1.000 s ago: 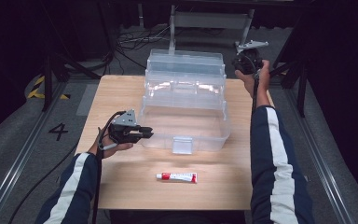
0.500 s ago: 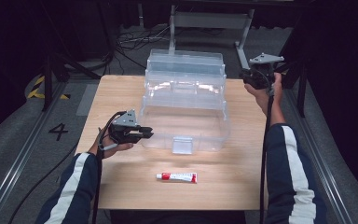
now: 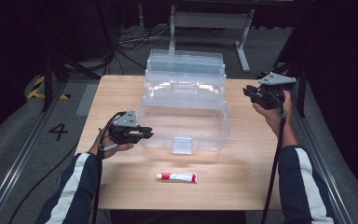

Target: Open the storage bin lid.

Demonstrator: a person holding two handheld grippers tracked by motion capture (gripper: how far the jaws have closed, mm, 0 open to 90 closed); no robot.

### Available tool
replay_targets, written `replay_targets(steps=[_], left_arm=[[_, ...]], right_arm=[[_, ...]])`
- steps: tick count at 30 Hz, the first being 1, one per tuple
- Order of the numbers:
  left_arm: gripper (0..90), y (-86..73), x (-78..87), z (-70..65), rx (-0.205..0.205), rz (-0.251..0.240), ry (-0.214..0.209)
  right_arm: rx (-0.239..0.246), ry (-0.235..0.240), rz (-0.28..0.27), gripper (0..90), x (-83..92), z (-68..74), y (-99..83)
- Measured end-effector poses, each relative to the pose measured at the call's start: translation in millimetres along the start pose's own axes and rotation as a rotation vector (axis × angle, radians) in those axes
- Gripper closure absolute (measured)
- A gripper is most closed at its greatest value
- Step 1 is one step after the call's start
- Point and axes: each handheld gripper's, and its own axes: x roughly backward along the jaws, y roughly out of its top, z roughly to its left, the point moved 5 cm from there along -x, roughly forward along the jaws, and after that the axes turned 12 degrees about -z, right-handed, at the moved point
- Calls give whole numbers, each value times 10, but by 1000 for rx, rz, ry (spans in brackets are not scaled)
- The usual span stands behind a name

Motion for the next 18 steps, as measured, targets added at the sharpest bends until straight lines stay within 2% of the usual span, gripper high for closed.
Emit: replay_targets(steps=[6,18], left_arm=[[772,0,0,1,-1,1,0],[769,11,-2,-20,-12,9,18]], right_arm=[[4,25,8,775,104,73,-128],[26,113,27,758,355,366,-399]])
